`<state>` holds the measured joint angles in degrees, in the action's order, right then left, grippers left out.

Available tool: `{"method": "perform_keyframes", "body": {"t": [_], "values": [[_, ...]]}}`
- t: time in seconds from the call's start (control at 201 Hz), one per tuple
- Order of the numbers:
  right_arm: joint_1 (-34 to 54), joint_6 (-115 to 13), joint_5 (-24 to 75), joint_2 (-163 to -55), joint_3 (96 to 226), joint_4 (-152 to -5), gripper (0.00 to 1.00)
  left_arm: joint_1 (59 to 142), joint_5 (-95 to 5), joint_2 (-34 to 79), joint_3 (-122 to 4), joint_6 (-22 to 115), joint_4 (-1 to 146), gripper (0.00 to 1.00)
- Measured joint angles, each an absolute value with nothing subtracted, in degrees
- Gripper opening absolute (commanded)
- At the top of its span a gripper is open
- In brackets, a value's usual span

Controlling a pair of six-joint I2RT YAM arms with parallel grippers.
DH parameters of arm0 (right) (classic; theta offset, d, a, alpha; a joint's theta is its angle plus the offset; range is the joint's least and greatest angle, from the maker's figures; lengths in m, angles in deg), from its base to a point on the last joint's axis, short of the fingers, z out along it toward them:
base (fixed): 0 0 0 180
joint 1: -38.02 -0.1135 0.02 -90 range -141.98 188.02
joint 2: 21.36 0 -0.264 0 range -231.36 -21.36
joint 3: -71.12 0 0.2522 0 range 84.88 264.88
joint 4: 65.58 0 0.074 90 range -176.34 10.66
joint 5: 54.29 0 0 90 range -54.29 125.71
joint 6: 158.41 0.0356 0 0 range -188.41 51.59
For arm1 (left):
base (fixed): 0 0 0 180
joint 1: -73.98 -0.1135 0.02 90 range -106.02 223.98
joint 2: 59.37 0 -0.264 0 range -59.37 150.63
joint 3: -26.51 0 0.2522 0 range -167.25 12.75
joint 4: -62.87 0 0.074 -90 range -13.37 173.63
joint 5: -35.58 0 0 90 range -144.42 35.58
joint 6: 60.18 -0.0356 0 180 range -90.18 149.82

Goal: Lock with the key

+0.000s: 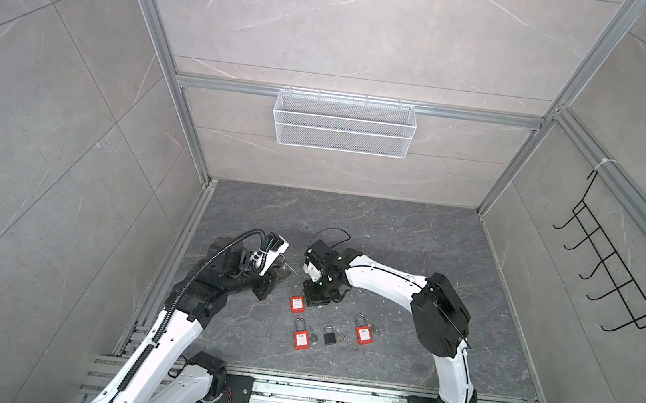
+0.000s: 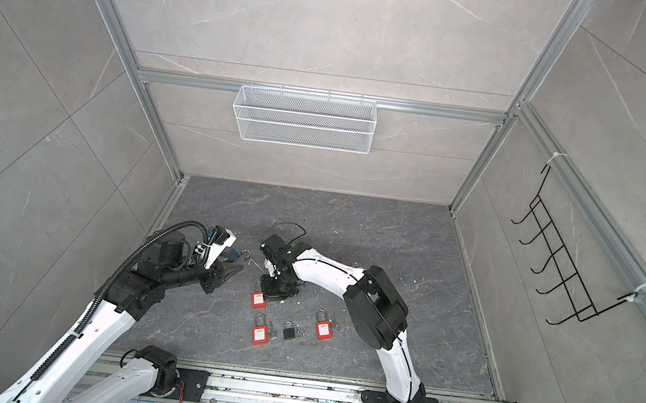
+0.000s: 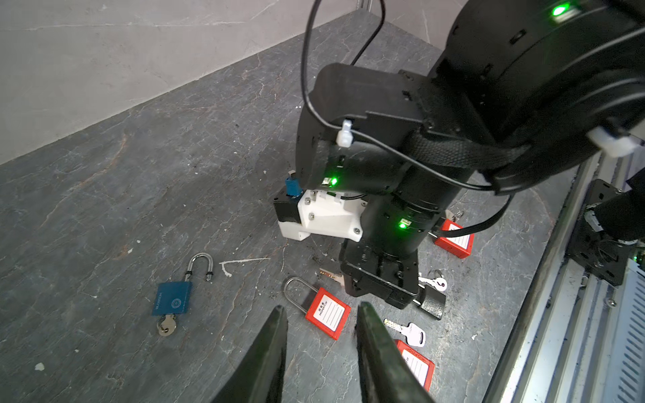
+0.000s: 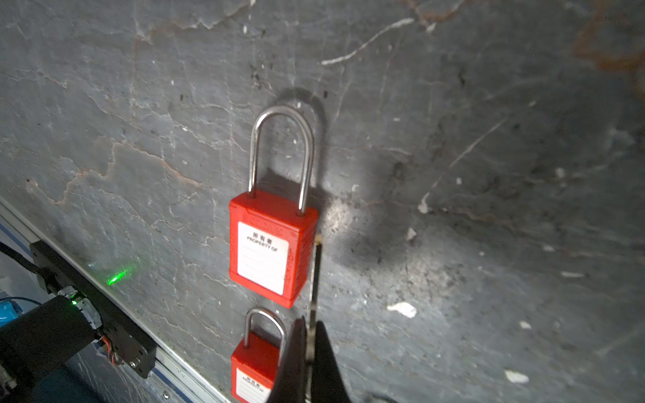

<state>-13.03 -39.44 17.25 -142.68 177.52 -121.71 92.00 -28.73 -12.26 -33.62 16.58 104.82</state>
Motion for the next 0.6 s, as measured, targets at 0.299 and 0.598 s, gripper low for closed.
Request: {"method": "perform_keyframes", "body": {"t": [0.299,0.598], "values": [[-13.03,-39.41,16.81,-146.18,180.14,-124.38,0.11,92.0,-27.14,-12.26,-33.62,17.48,104.91,0.36],[-13.03,-38.17,18.54,-146.15,179.99,-124.64,0.32,92.0,-25.41,-10.99,-33.73,20.32,105.06,0.38]]}}
